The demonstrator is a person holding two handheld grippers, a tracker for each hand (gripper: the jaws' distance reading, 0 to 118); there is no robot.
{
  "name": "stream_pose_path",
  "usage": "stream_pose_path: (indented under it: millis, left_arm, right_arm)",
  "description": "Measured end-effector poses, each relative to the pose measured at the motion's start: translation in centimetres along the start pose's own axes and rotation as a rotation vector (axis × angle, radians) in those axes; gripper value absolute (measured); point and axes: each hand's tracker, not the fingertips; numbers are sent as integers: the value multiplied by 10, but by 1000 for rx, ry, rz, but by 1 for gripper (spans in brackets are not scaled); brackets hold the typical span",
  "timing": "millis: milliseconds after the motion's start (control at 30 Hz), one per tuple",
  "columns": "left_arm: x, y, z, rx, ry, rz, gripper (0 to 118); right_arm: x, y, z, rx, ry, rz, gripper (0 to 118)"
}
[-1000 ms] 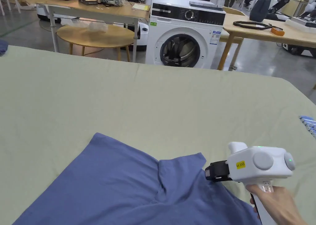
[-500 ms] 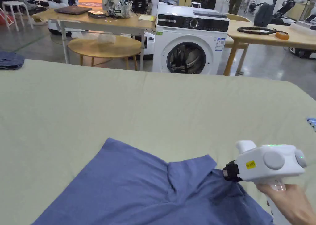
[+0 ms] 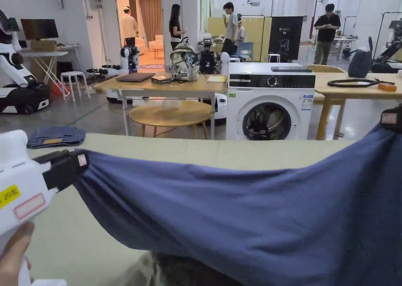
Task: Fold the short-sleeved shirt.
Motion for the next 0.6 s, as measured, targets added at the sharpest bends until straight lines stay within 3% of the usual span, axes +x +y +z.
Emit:
stream_pose_path:
  millis: [133, 367, 467, 600]
  left_arm:
    - [10, 78, -63, 24, 61, -96, 0]
    - [21, 182, -130, 58, 70, -105, 0]
    - [37, 215, -142, 83, 122, -206, 0]
    - [41, 243, -161, 102, 148, -211, 0]
  right_arm:
    - [5, 60, -5, 79, -87, 2, 0]
    - [-14, 144, -41, 163, -181, 55, 0]
    - [-17, 177, -64, 182, -202, 75, 0]
    - [-27, 205, -75, 236, -184, 41, 0]
